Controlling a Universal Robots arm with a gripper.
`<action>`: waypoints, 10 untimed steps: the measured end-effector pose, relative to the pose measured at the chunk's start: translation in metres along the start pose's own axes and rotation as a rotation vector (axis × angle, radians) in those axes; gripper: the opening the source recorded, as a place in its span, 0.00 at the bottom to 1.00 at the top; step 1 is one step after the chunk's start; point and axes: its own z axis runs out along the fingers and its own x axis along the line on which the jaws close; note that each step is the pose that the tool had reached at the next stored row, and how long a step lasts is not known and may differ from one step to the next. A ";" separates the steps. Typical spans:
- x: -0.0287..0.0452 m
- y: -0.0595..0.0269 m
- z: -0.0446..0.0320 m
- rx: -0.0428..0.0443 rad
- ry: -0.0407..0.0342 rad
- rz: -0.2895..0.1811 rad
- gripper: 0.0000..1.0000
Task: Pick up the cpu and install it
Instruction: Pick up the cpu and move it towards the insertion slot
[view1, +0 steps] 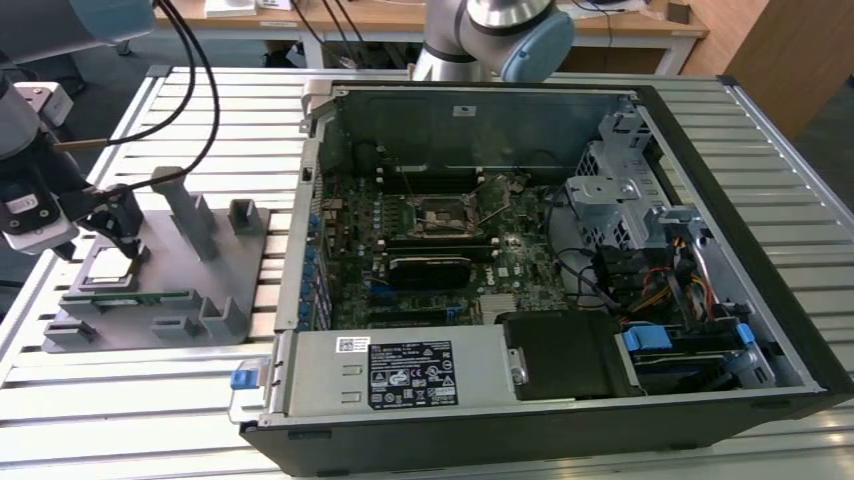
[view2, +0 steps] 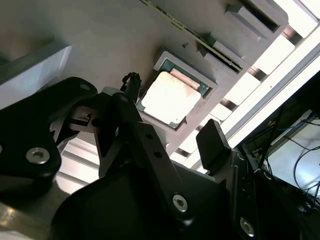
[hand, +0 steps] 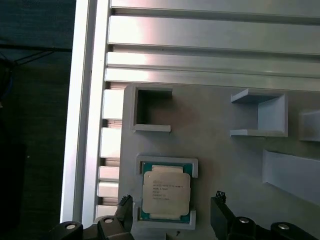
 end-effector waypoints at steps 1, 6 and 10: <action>0.0003 -0.0001 0.0013 0.0001 -0.0009 0.002 0.72; 0.0020 -0.0002 0.0084 0.0003 -0.0029 0.014 0.72; 0.0026 -0.0001 0.0122 0.0003 -0.0032 0.017 0.72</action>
